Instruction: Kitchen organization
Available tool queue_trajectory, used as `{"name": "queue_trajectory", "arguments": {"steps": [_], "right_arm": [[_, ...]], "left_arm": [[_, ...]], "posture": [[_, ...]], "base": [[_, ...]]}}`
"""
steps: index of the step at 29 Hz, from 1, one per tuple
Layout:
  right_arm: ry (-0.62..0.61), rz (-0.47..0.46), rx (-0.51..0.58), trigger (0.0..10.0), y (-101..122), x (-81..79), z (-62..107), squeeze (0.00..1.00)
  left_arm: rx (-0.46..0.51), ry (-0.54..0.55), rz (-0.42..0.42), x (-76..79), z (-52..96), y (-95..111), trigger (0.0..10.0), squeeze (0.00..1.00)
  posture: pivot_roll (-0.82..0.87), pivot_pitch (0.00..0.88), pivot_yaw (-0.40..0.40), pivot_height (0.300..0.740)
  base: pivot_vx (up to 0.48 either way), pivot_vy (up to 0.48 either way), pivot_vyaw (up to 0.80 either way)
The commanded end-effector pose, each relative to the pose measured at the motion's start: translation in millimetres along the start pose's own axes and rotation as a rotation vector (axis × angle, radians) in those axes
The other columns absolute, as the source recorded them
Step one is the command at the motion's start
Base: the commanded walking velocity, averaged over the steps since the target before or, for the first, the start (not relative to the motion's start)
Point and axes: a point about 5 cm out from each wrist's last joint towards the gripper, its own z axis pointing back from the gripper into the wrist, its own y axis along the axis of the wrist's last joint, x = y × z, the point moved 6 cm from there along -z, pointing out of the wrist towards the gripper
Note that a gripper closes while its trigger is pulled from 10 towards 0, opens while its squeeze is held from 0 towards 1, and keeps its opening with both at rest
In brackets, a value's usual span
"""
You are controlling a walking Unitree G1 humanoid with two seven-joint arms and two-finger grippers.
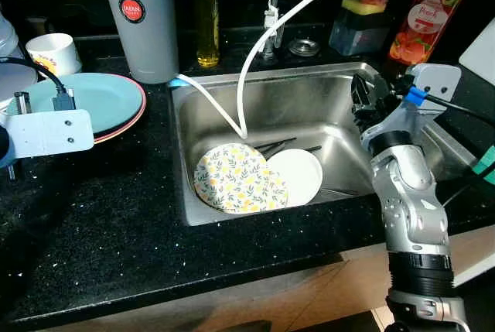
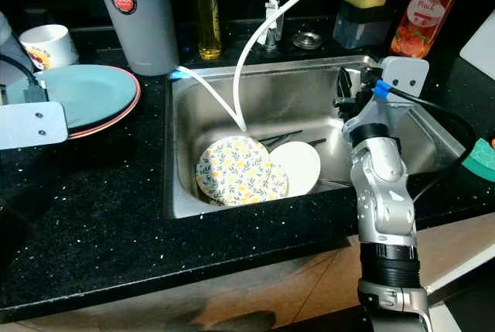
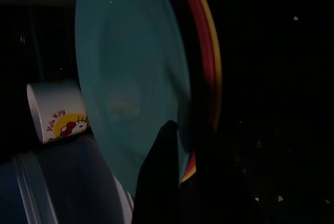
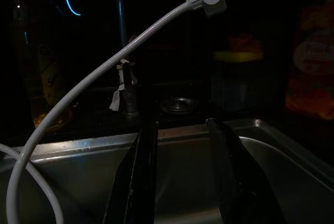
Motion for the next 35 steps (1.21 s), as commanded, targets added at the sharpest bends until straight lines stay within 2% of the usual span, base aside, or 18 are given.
{"name": "queue_trajectory", "arguments": {"steps": [1,2,3,14,15,17,18,19,20,21,23,24,25,29,31,32,34,35], "right_arm": [[-0.003,-0.006,-0.01,10.0,-3.1,1.0,-0.5,0.13],[-0.003,-0.006,-0.01,10.0,-3.1,1.0,-0.5,0.13],[-0.003,-0.006,-0.01,10.0,-3.1,1.1,-0.4,0.13],[-0.003,-0.006,-0.01,10.0,-2.9,1.4,-0.3,0.13],[-0.002,-0.006,-0.01,10.0,-3.0,1.4,-0.4,0.13],[0.0,-0.005,-0.011,10.0,-3.2,1.6,-0.7,0.13],[0.001,-0.005,-0.012,10.0,-3.3,1.2,-1.0,0.13],[0.002,-0.005,-0.012,10.0,-3.4,0.9,-1.2,0.13],[0.003,-0.005,-0.012,10.0,-3.4,0.6,-1.4,0.13],[0.004,-0.005,-0.012,10.0,-3.3,0.1,-1.7,0.13],[0.007,-0.006,-0.01,10.0,-2.8,-1.1,-2.4,0.13],[0.007,-0.006,-0.01,10.0,-2.8,-1.1,-2.4,0.13],[0.008,-0.007,-0.009,10.0,-2.8,-1.4,-2.8,0.13],[0.012,-0.008,-0.009,10.0,-2.7,-2.2,-3.2,0.13],[0.015,-0.006,-0.006,10.0,-1.9,-3.2,-4.3,0.13],[0.015,-0.006,-0.006,10.0,-1.9,-3.2,-4.3,0.13],[0.015,-0.004,0.0,10.0,-0.2,-2.7,-5.9,0.13],[0.011,0.0,0.003,10.0,1.2,-1.4,-6.0,0.13]], "left_arm": [[0.02,-0.003,0.009,2.8,-3.4,3.2,1.2,0.0],[0.02,-0.003,0.009,2.8,-3.4,3.2,1.2,0.0],[0.017,-0.011,0.01,4.5,-3.5,2.5,0.0,0.0],[-0.029,0.065,-0.028,-2.8,-12.5,-6.0,0.0,0.0],[-0.006,0.098,-0.035,-7.4,-14.1,-0.6,0.0,0.0],[0.142,0.198,-0.032,-22.0,-16.6,32.1,0.0,0.0],[0.273,0.207,-0.017,-23.1,-14.1,58.7,0.0,0.0],[0.36,0.206,-0.009,-22.7,-10.8,75.8,5.3,0.0],[0.427,0.183,0.016,-19.2,-7.3,90.0,5.3,0.0],[0.496,0.146,0.034,-13.5,-3.0,104.2,10.0,0.0],[0.596,0.038,0.052,2.8,5.3,126.6,10.0,0.0],[0.596,0.038,0.052,2.8,5.3,126.6,10.0,0.0],[0.671,-0.056,0.041,20.0,8.4,143.8,10.0,0.0],[0.701,-0.093,0.004,30.7,-2.2,157.7,10.0,0.0],[0.668,-0.028,-0.048,27.3,-29.0,166.6,10.0,0.0],[0.668,-0.028,-0.048,27.3,-29.0,166.6,10.0,0.0],[0.603,0.083,-0.117,19.7,-63.5,175.7,10.0,0.0],[0.588,0.146,-0.111,11.2,-73.4,179.6,10.0,0.0]], "posture": [[0.05,0.063,-0.018,0.74],[0.05,0.063,-0.018,0.74],[0.05,0.063,-0.018,0.74],[0.05,0.062,-0.02,0.74],[0.05,0.062,-0.02,0.74],[0.05,0.062,-0.024,0.74],[0.05,0.062,-0.024,0.74],[0.05,0.062,-0.024,0.74],[0.05,0.06,-0.025,0.74],[0.05,0.06,-0.025,0.74],[0.05,0.06,-0.025,0.74],[0.05,0.06,-0.025,0.74],[0.05,0.054,-0.026,0.74],[0.05,0.054,-0.026,0.74],[0.04,0.046,-0.029,0.74],[0.04,0.046,-0.029,0.74],[0.02,0.034,-0.028,0.74],[0.02,0.034,-0.028,0.74]], "base": [[0.0,0.0,0.0],[0.0,0.0,0.0],[0.0,0.0,0.0],[0.0,0.0,0.0],[0.0,0.0,0.0],[0.0,0.0,0.0],[0.0,0.0,0.0],[0.0,0.0,0.0],[0.0,0.0,0.0],[0.0,0.0,0.0],[0.0,0.0,0.0],[0.0,0.0,0.0],[0.0,0.0,0.0],[0.0,0.0,0.0],[0.0,0.0,0.0],[0.0,0.0,0.0],[0.0,0.0,0.0],[0.0,0.0,0.0]]}}
